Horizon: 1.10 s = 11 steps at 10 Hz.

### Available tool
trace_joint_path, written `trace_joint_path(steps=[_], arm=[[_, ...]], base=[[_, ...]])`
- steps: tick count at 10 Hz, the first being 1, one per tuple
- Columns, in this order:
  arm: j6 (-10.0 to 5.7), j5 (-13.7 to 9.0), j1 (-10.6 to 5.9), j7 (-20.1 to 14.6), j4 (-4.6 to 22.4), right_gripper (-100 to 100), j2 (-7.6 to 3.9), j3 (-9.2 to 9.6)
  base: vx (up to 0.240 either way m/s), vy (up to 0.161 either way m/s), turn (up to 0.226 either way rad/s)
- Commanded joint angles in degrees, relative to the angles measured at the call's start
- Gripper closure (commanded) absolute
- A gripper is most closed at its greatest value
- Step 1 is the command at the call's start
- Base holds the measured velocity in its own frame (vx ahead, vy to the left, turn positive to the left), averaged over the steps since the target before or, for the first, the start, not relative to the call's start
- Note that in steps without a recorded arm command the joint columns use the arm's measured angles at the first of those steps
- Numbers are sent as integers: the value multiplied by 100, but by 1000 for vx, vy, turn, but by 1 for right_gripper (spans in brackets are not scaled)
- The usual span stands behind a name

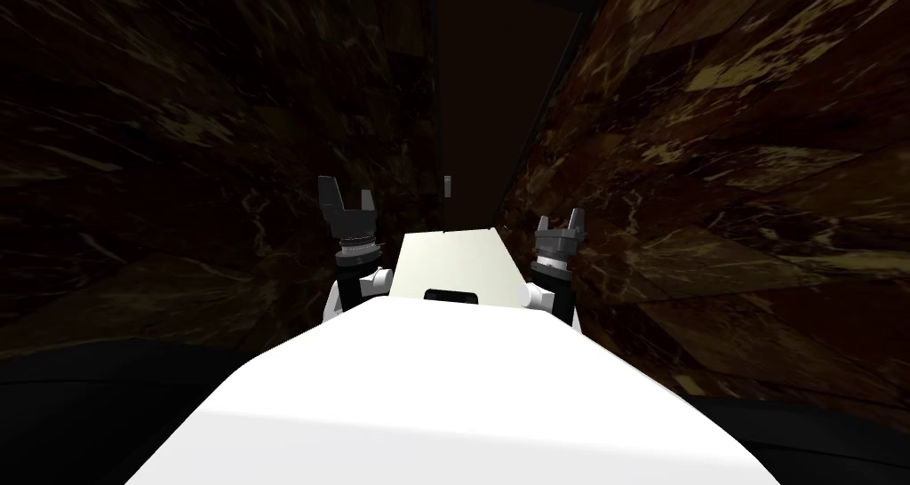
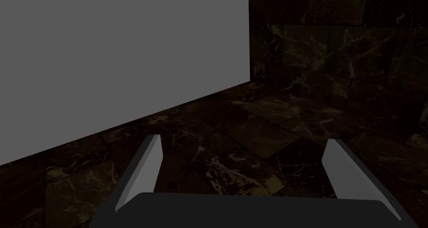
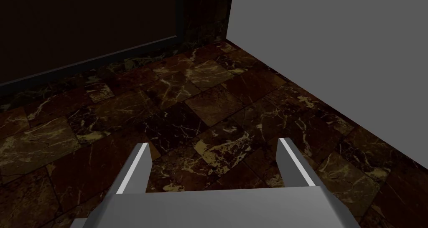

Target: Pull the door open

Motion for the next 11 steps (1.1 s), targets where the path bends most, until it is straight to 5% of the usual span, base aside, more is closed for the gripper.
trace_joint_path(steps=[1, 11], arm=[[6, -33, -12, 183, 68, -100, -42, 13], [41, -240, -86, 1344, 501, -100, -251, 93]], base=[[88, 61, 35], [99, 29, 36]])
